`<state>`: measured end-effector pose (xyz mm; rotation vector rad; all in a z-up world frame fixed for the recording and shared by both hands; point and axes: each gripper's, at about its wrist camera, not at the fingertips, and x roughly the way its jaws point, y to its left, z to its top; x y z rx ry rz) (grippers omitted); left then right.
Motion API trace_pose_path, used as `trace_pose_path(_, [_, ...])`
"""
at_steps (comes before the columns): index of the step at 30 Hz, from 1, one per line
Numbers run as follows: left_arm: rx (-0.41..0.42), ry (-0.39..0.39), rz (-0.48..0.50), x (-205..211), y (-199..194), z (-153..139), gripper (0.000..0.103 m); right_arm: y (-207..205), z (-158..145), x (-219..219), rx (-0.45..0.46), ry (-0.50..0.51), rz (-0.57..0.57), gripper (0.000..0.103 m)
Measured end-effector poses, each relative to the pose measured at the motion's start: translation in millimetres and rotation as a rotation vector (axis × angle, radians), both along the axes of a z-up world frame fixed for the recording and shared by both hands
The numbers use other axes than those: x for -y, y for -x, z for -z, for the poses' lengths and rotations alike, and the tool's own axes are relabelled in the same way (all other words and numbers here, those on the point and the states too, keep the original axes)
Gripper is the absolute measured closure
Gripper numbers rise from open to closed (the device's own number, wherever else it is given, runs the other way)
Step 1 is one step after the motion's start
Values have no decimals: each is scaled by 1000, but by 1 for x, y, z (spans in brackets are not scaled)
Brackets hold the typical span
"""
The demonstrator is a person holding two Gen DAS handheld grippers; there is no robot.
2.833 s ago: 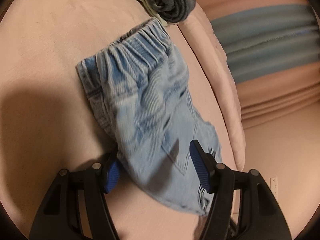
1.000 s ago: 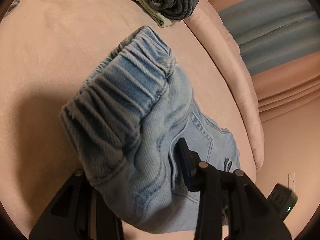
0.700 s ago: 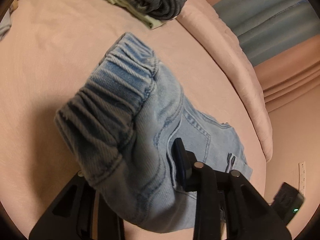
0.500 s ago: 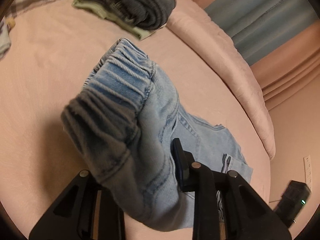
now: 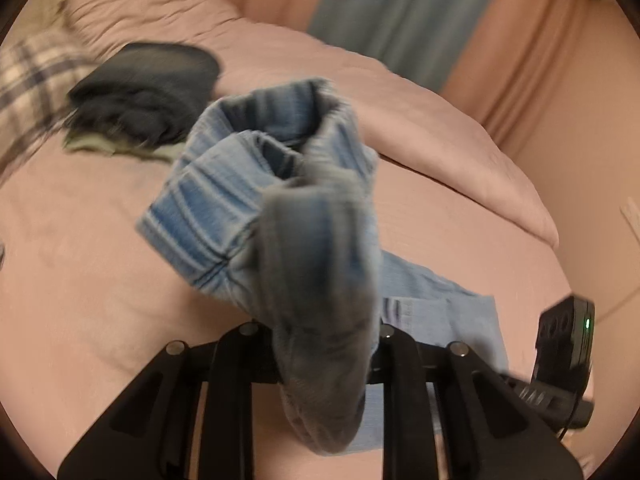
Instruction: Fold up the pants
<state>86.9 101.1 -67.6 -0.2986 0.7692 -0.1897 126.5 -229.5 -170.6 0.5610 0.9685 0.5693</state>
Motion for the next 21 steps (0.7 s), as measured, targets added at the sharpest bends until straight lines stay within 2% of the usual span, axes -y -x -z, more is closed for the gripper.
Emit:
trace_pose_path(4, [22, -67, 75, 29, -2, -1, 82, -2, 2, 21, -19, -144, 25, 50])
trace_pose_path(10, [23, -191, 227, 65, -3, 6, 80, -10, 16, 41, -84, -436, 85, 43])
trace_pose_path(13, [4, -255, 296, 84, -6, 16, 73, -14, 27, 52, -137, -595, 97, 30])
trace_pose_path(18, [-41, -349, 376, 104, -13, 38, 67, -26, 32, 54, -183, -672, 108, 24])
trace_pose_path(21, [-51, -404, 424, 111, -12, 48, 63, -28, 37, 56, -210, -753, 107, 21])
